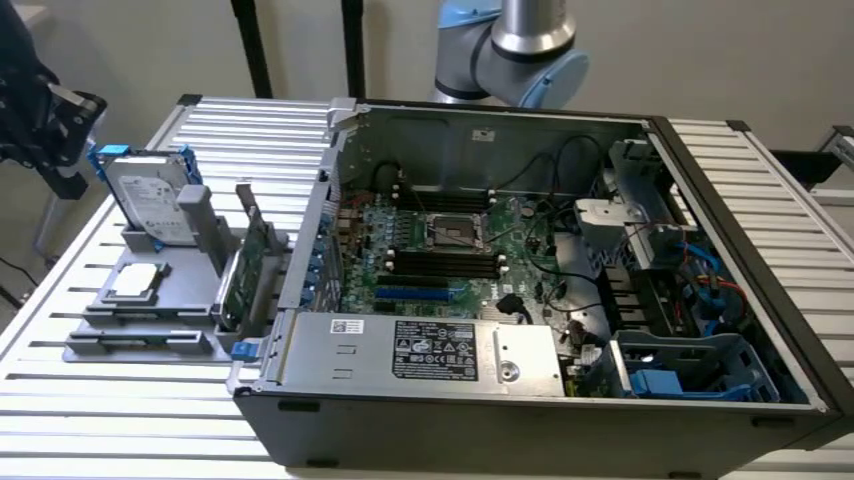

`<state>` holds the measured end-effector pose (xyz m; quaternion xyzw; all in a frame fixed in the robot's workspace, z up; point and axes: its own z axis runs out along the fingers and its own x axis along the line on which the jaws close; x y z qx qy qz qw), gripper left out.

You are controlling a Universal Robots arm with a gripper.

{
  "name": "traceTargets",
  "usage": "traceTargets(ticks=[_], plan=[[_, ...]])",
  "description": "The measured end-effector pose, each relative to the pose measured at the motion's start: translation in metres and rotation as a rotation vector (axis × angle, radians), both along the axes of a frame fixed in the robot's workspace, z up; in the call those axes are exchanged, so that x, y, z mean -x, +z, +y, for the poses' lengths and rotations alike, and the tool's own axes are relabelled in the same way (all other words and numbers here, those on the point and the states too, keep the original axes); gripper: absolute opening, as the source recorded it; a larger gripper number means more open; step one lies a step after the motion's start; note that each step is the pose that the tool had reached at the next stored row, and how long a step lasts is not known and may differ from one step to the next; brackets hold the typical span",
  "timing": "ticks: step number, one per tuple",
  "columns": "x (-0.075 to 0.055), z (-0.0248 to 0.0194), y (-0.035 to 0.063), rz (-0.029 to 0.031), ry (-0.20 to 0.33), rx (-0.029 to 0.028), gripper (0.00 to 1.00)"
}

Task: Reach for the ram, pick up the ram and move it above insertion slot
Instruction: 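Reach for the ram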

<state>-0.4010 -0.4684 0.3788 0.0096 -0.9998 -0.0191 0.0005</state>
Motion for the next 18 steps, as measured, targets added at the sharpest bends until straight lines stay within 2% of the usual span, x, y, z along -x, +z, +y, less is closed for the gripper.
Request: traceTargets(ticks=[4,5,11,18], plan=[[0.000,-0.0175,-0.0003,-0.0001,0.000,-0.0001,0.11],[0.000,-0.0194,-0.0004,0.0000,0.000,-0.0001,0.11],[0.000,-0.0203,-0.0002,0.0003,0.006,0.0000,0.11],[0.000,-0.0203,-0.0002,0.0003,0.129,0.0000,0.11]])
